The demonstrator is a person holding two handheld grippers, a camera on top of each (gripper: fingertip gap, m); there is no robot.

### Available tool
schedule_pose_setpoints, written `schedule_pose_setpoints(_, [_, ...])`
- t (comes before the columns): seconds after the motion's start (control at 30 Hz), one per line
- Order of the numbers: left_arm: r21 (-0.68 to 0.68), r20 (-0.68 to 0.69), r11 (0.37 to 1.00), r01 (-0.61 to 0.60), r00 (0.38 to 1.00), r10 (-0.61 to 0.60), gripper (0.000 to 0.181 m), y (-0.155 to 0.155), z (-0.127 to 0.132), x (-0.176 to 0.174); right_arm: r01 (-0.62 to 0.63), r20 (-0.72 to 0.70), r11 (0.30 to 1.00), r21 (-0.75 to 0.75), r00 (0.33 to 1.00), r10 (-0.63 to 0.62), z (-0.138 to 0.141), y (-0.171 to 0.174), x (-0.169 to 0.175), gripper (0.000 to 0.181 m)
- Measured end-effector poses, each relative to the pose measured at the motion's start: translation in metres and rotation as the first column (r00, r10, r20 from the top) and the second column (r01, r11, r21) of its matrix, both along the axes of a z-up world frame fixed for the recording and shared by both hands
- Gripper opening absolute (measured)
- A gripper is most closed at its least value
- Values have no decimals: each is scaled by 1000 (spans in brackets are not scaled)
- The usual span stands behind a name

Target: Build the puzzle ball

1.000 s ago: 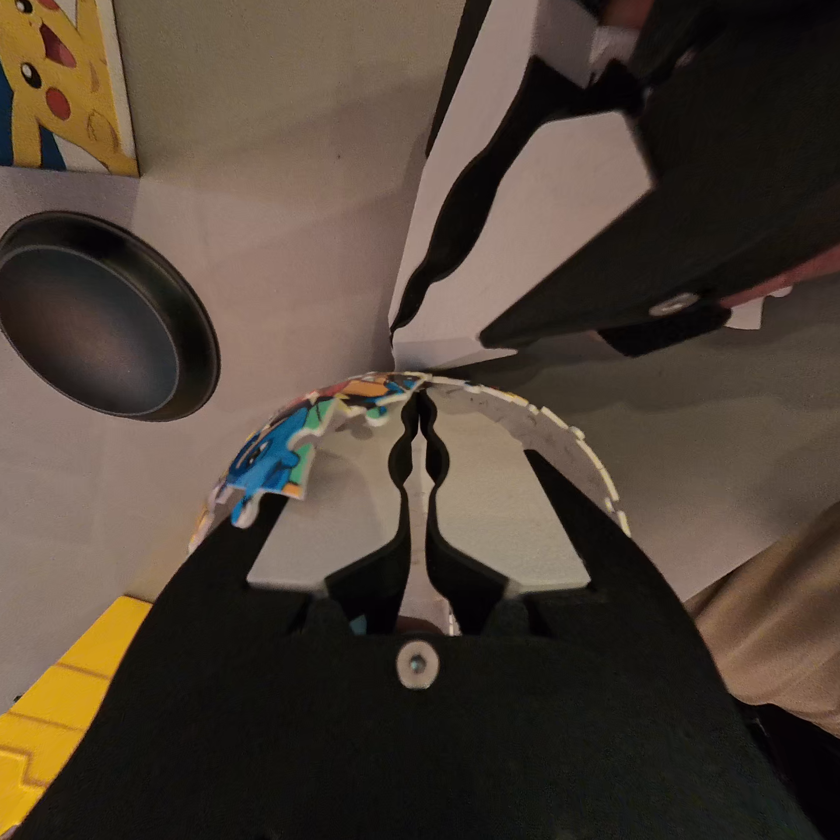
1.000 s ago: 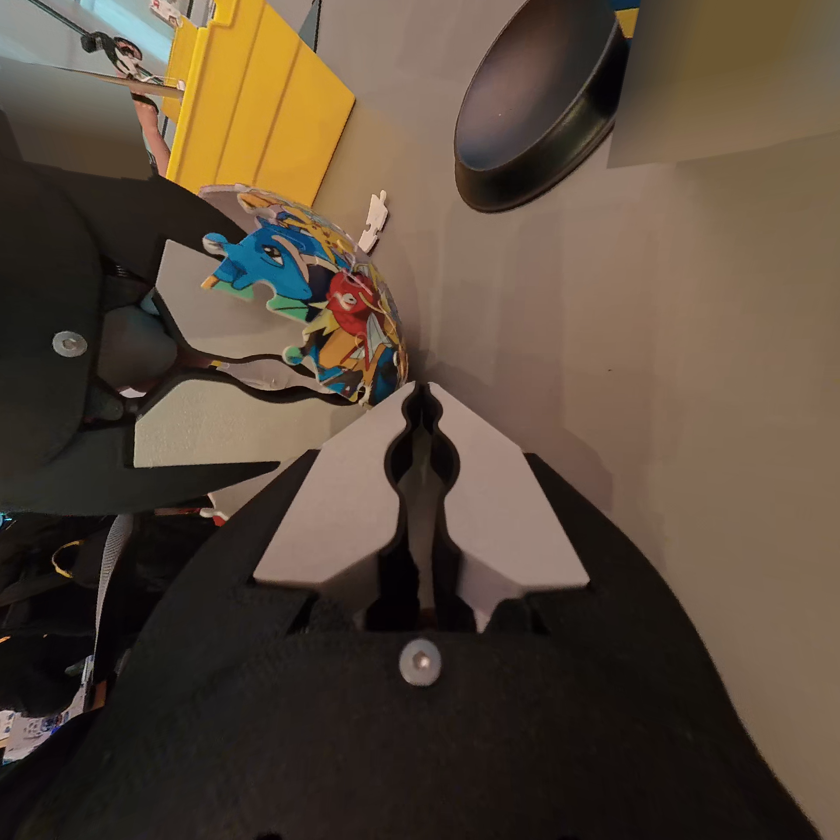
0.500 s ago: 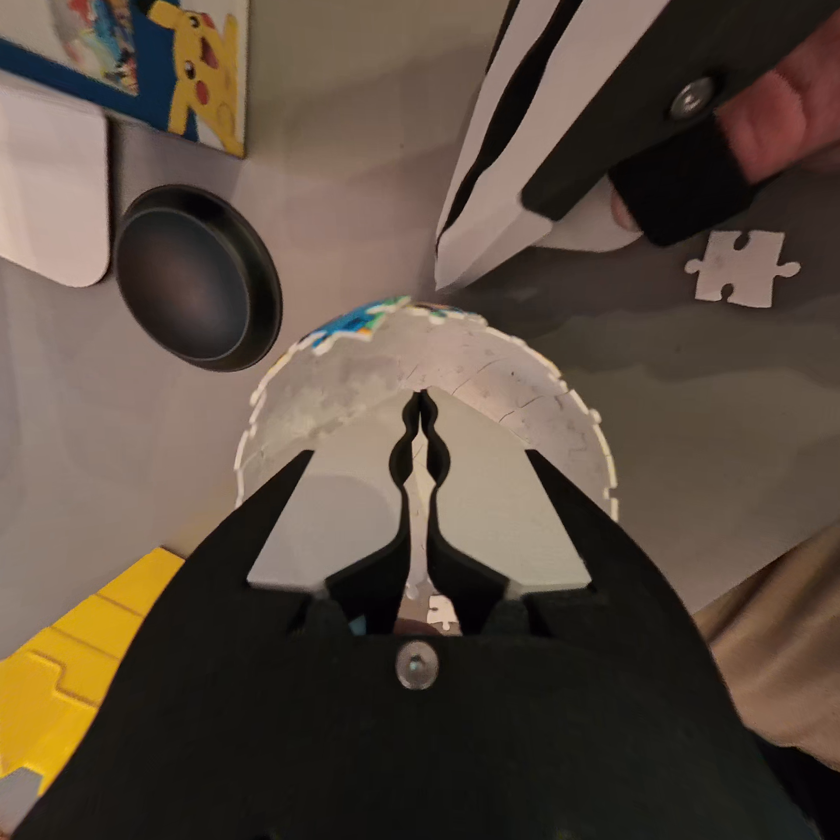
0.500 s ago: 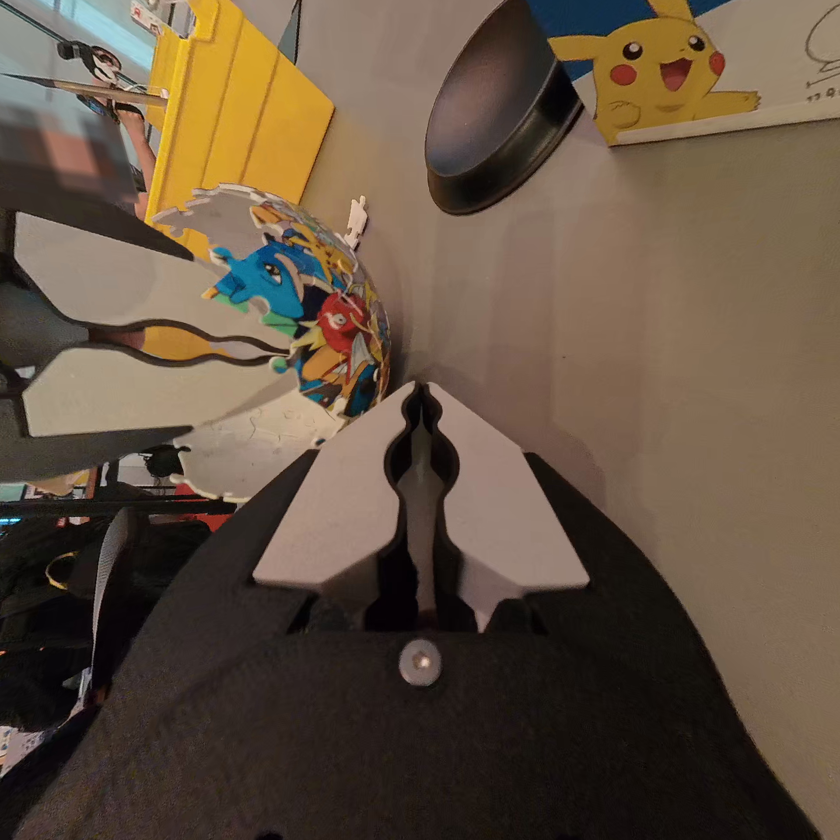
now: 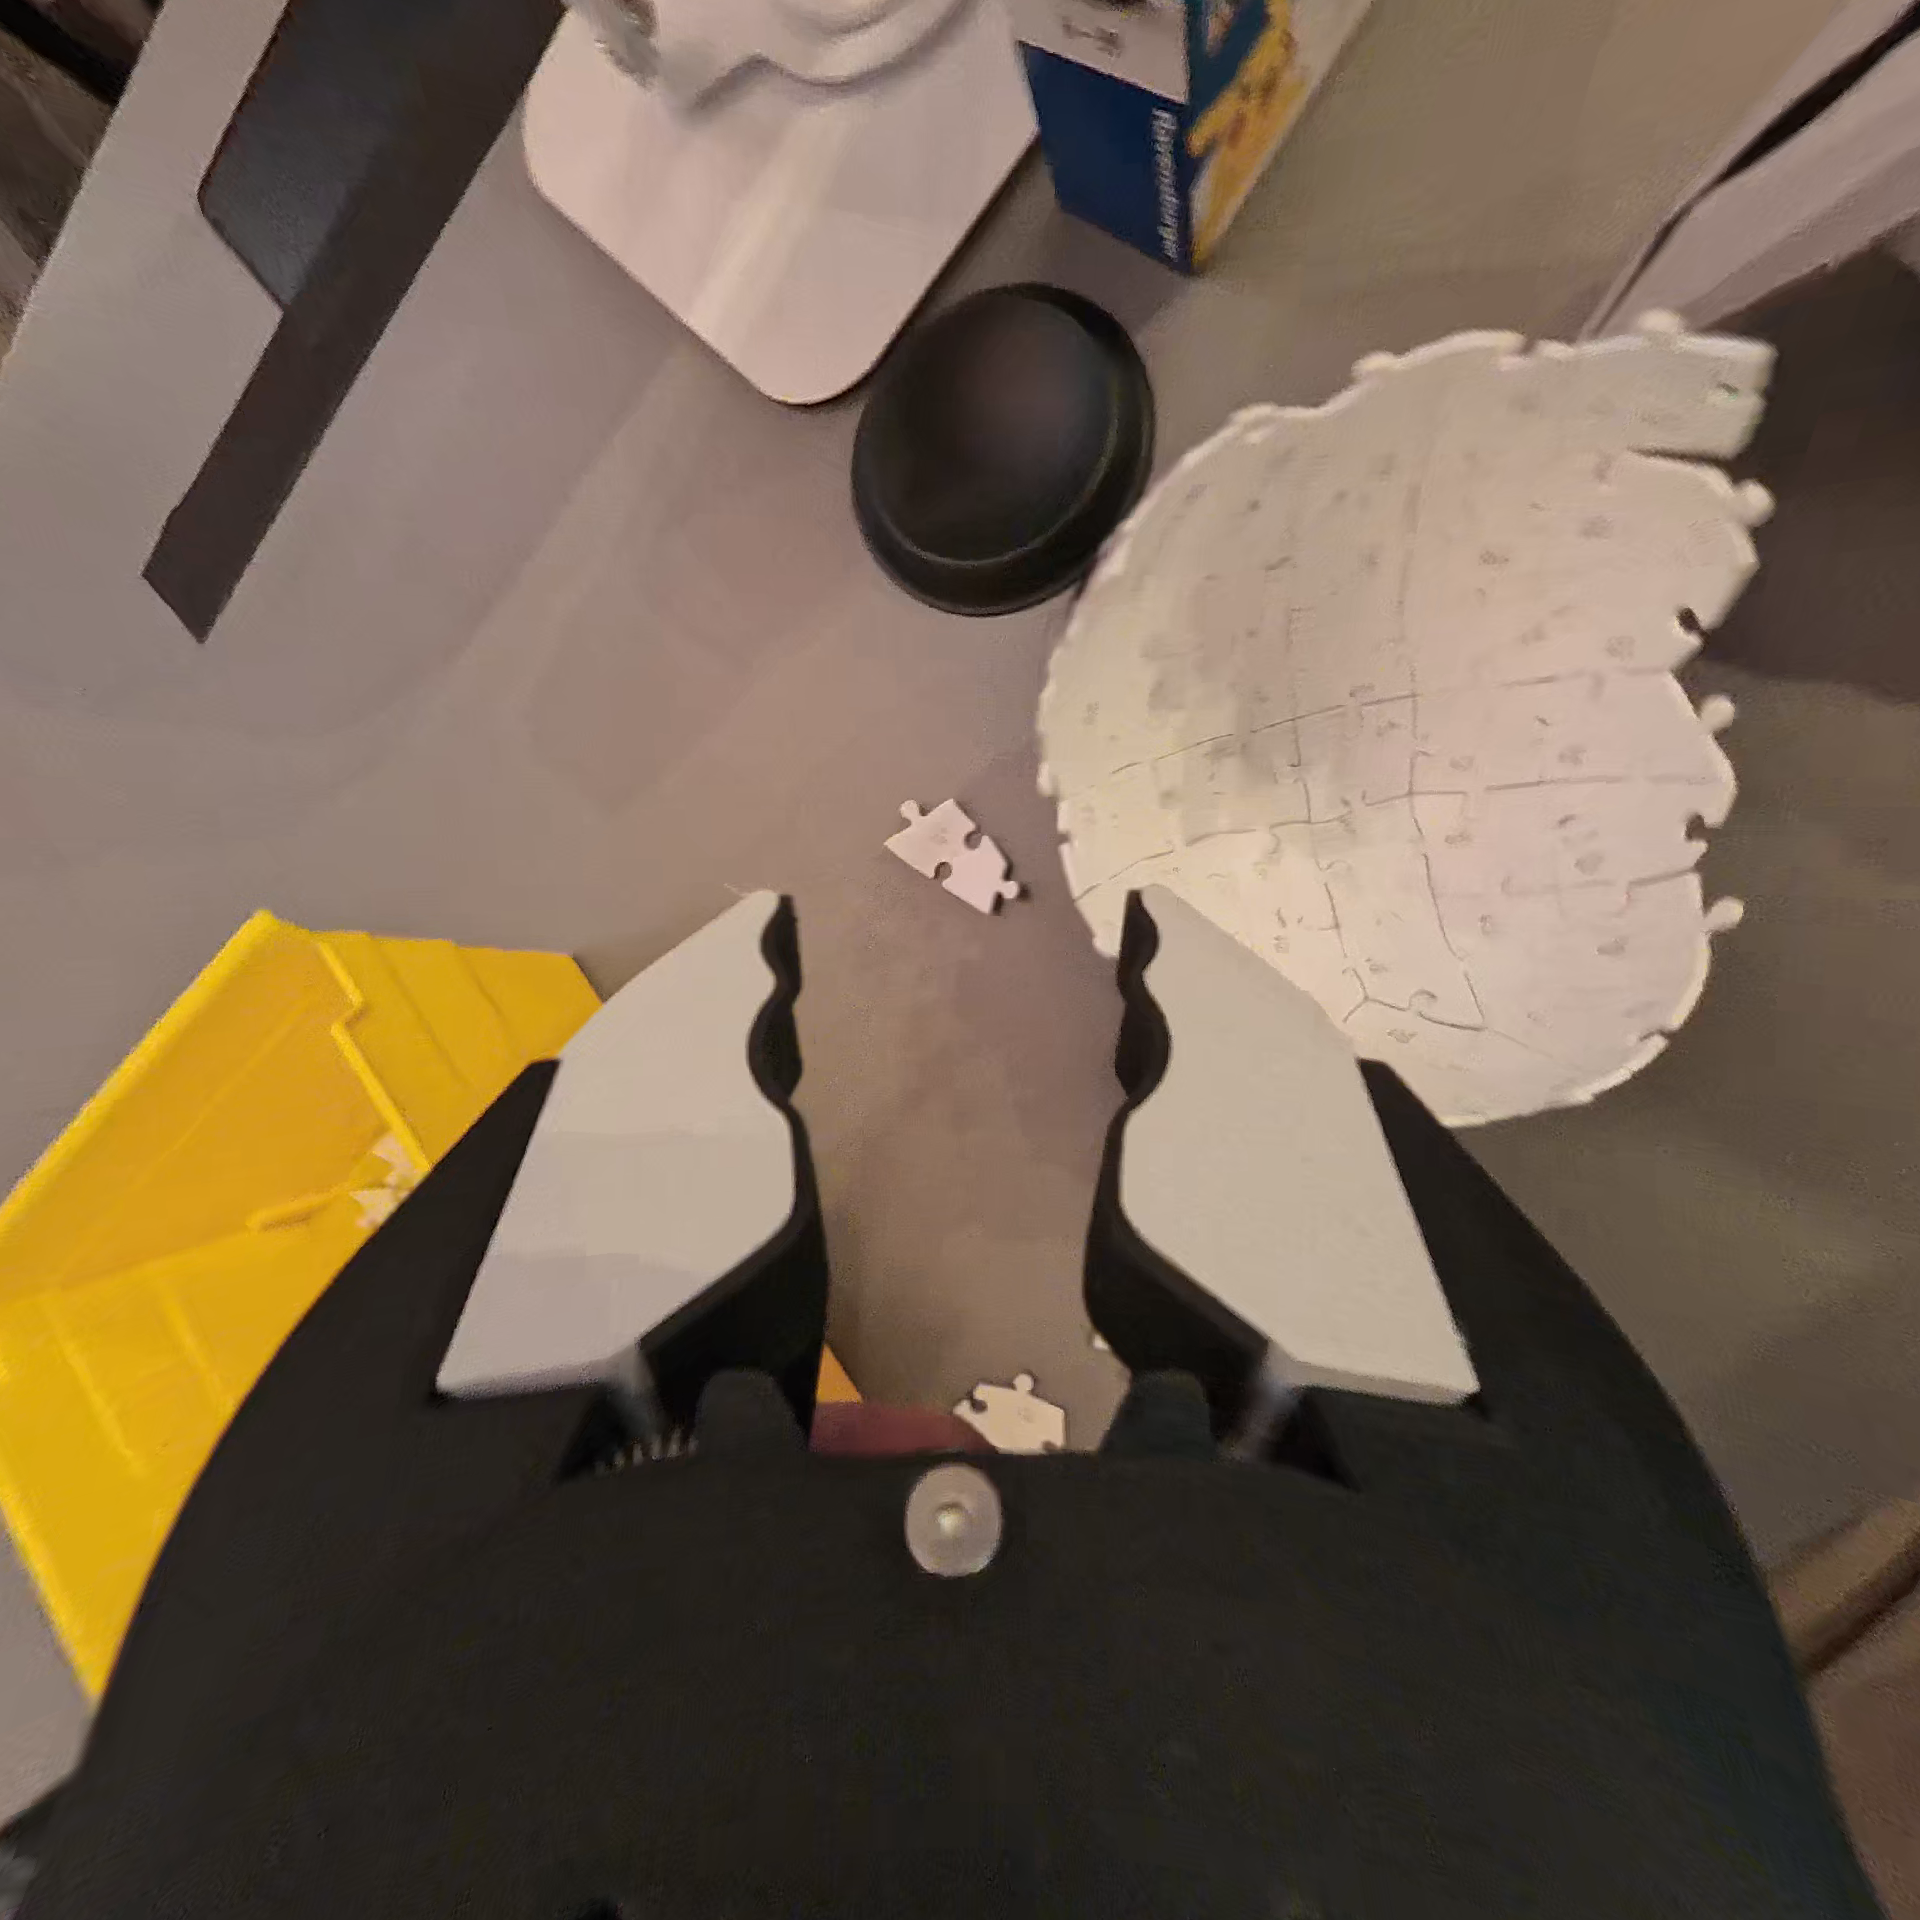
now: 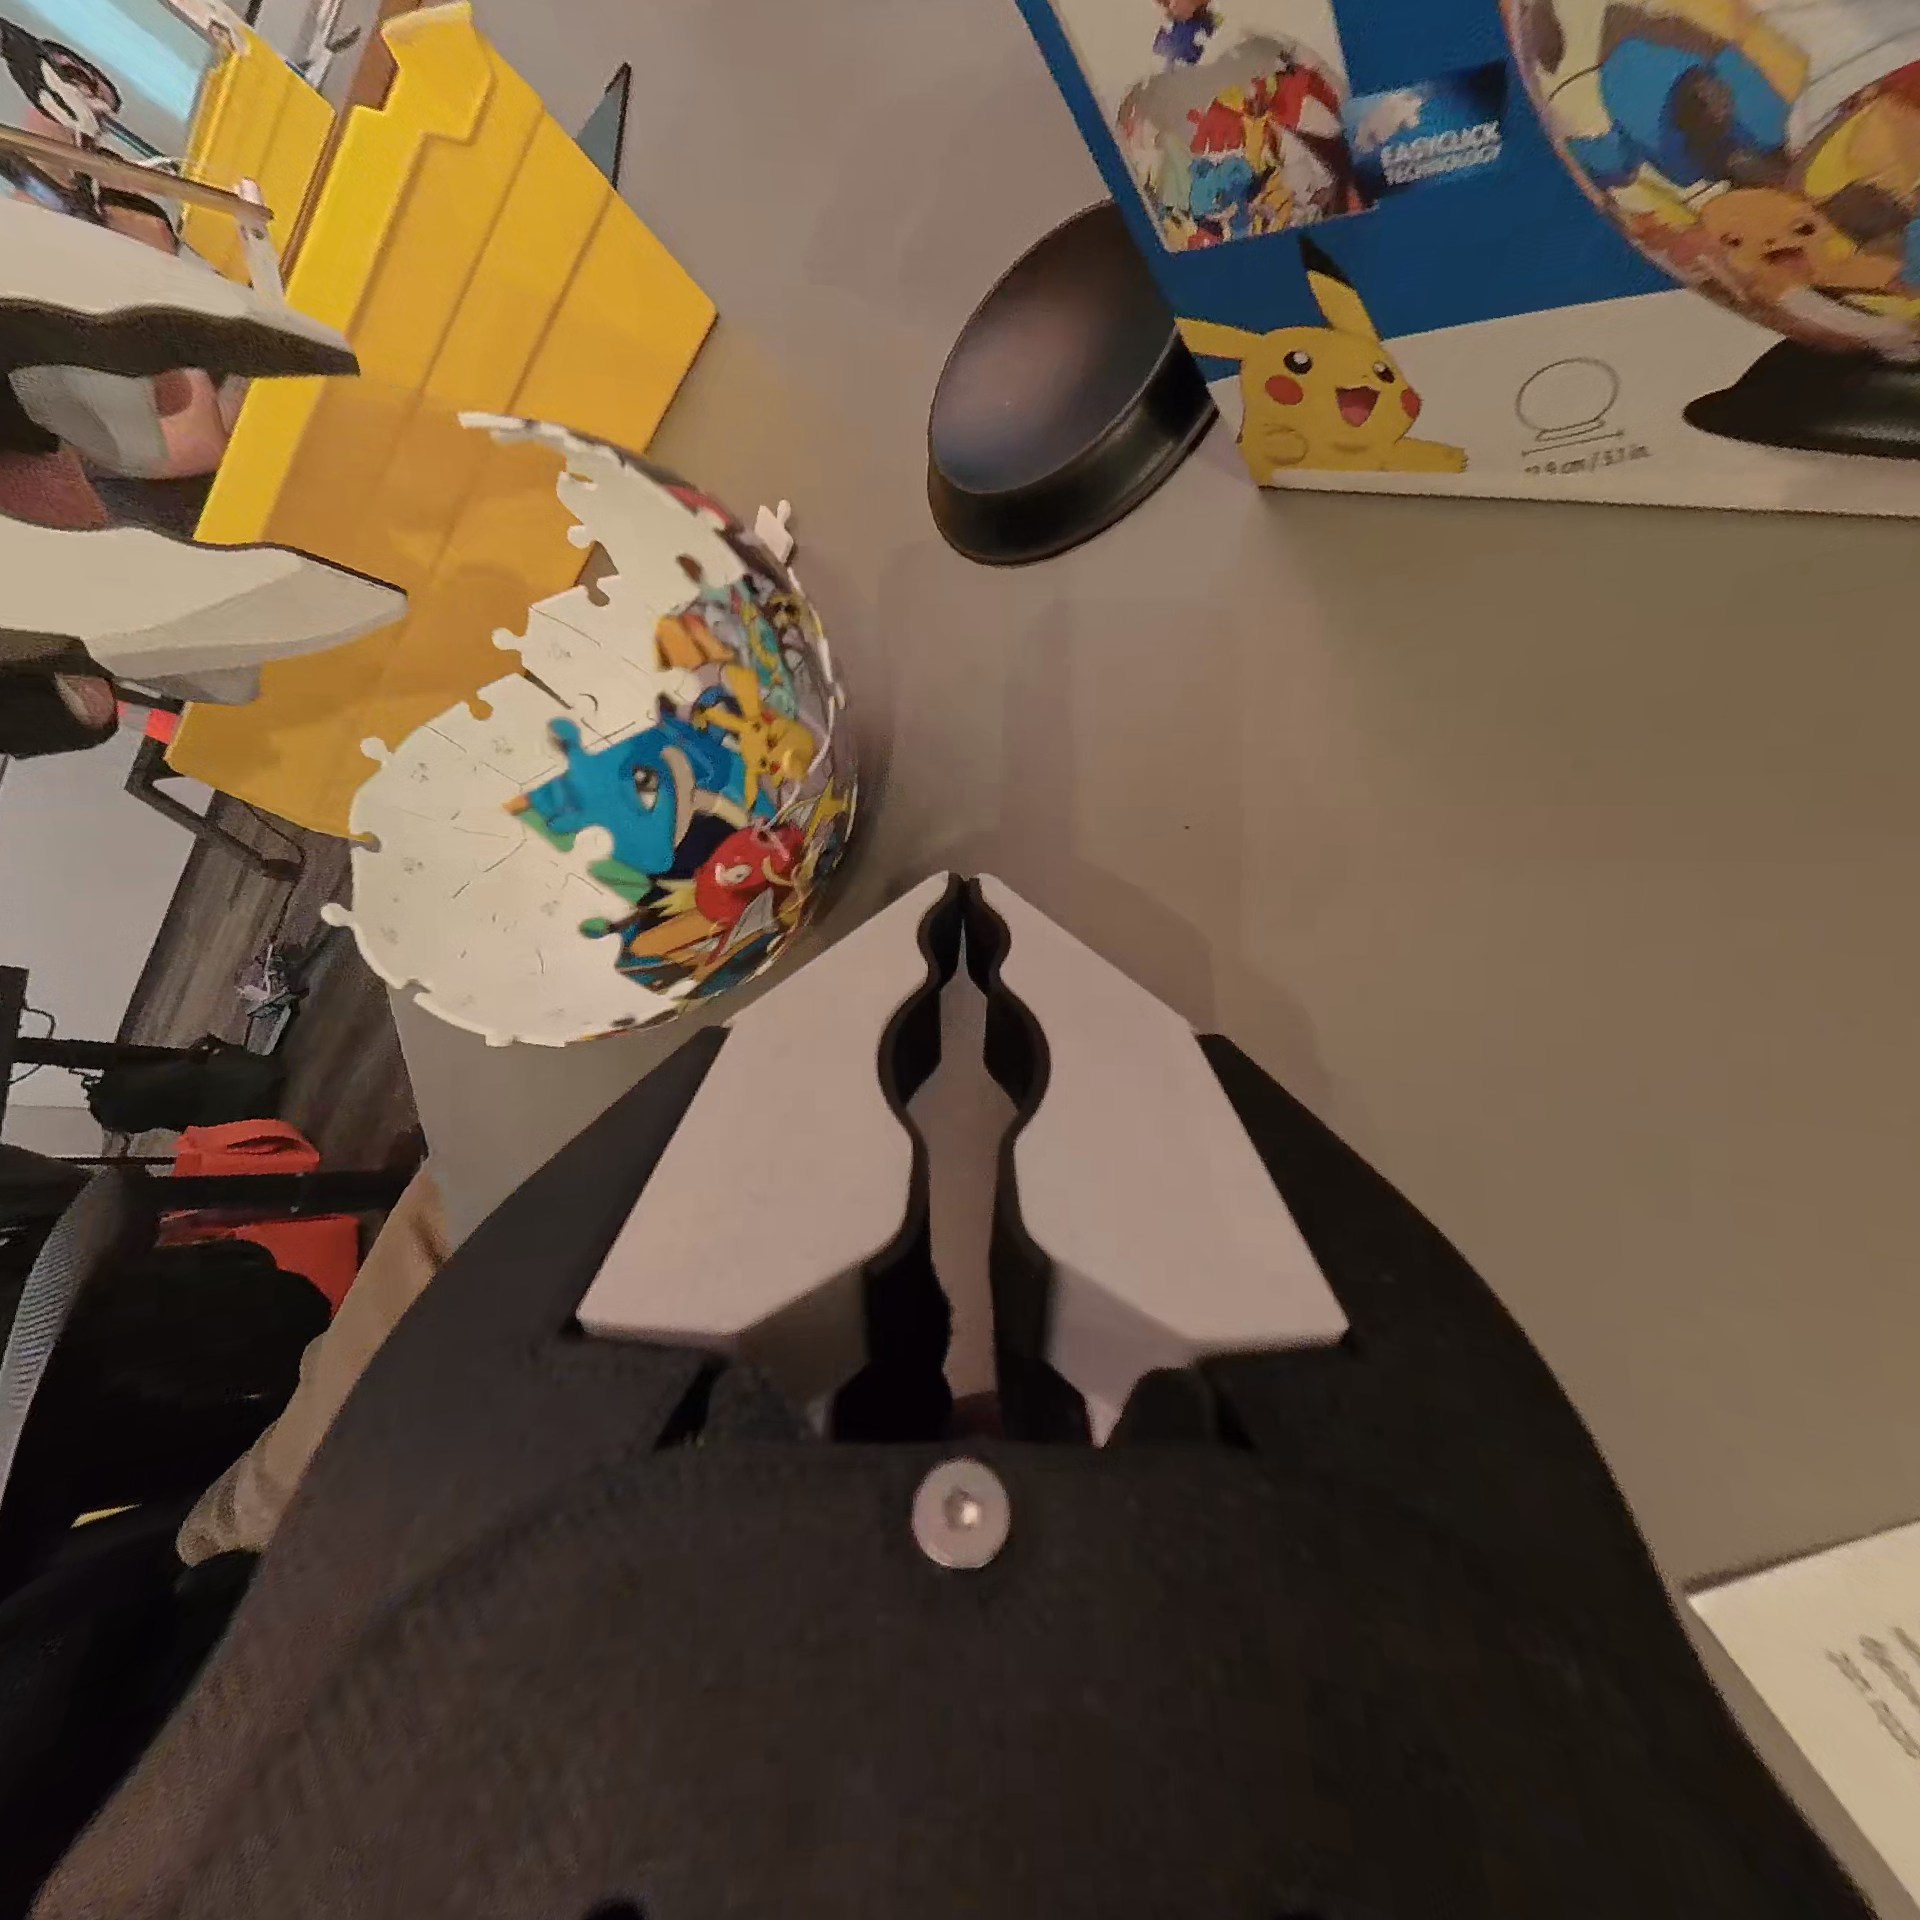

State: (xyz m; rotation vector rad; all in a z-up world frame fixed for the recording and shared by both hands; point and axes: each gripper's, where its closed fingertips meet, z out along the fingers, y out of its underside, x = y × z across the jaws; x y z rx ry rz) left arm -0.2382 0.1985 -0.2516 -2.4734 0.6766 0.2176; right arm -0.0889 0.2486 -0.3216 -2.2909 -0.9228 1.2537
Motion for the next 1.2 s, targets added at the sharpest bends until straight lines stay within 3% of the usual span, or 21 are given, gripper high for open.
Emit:
schedule_pose_setpoints(0.23, [5, 305, 993, -115, 946, 108, 70, -26, -8, -7, 40, 2, 998, 57, 999, -41, 3, 13, 10, 0])
schedule_pose_setpoints(0.53, [37, 649, 978, -205, 749, 133, 81, -54, -6, 30, 43, 9, 990, 132, 999, -44, 8, 18, 11, 3])
schedule_pose_setpoints(0.8, [52, 649, 967, -249, 744, 156, 84, -49, -22, 37, 47, -9, 987, 155, 999, -47, 13, 17, 17, 8])
schedule_pose_setpoints(0.97, [84, 582, 968, -238, 800, 146, 80, -30, -20, 31, 36, -54, 956, 291, 998, -21, 44, 31, 21, 11])
schedule_pose_setpoints(1.1, [76, 565, 973, -218, 814, 138, 73, -19, -29, 38, -180, 0, 882, 436, 980, 199, 79, 20, -6, 15])
schedule_pose_setpoints(1.2, [87, 552, 972, -217, 823, 134, 62, -13, -31, 39, -392, 170, 737, 550, 917, 361, 91, 8, -38, 19])
